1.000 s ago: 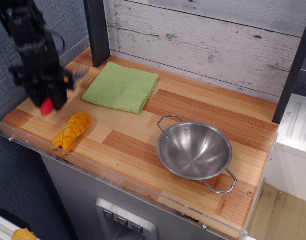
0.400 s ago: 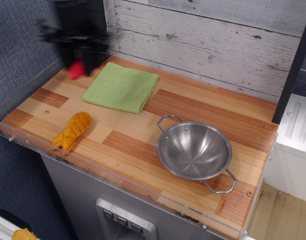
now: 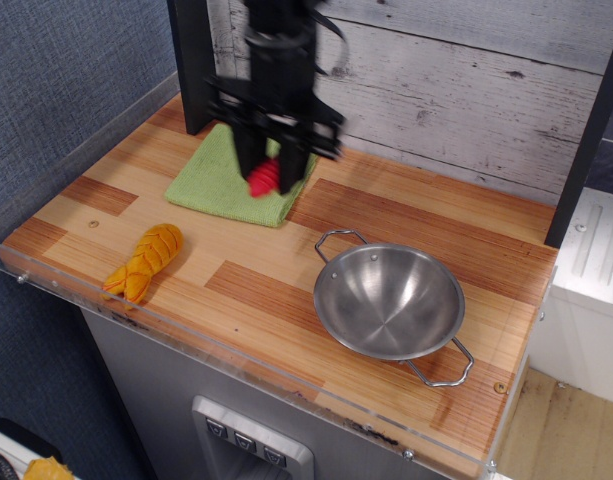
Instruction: Place the red fork near the green cloth.
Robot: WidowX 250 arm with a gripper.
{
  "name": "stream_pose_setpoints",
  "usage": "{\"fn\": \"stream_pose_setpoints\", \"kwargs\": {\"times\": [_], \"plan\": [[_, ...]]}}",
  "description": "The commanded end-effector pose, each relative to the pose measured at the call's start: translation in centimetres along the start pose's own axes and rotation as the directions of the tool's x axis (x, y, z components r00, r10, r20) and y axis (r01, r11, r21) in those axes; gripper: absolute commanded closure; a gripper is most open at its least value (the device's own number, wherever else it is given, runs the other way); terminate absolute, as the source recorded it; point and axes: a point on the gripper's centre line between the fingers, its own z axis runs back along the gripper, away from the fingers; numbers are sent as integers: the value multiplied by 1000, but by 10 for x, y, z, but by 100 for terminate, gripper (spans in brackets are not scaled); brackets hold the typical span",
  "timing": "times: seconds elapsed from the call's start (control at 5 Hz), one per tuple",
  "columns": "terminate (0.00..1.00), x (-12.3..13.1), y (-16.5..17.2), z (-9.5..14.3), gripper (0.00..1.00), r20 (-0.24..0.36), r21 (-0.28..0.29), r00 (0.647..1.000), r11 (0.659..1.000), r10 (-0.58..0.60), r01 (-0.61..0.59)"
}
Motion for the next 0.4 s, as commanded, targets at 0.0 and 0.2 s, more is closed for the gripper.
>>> {"fn": "stream_pose_setpoints", "kwargs": {"times": [0.0,0.2], "plan": [[0,8,-17,-8,100,-26,-6,1000,1000,-15,15],[0,8,-10,-12,100,-43,-13,999,1000,22,-23]]}}
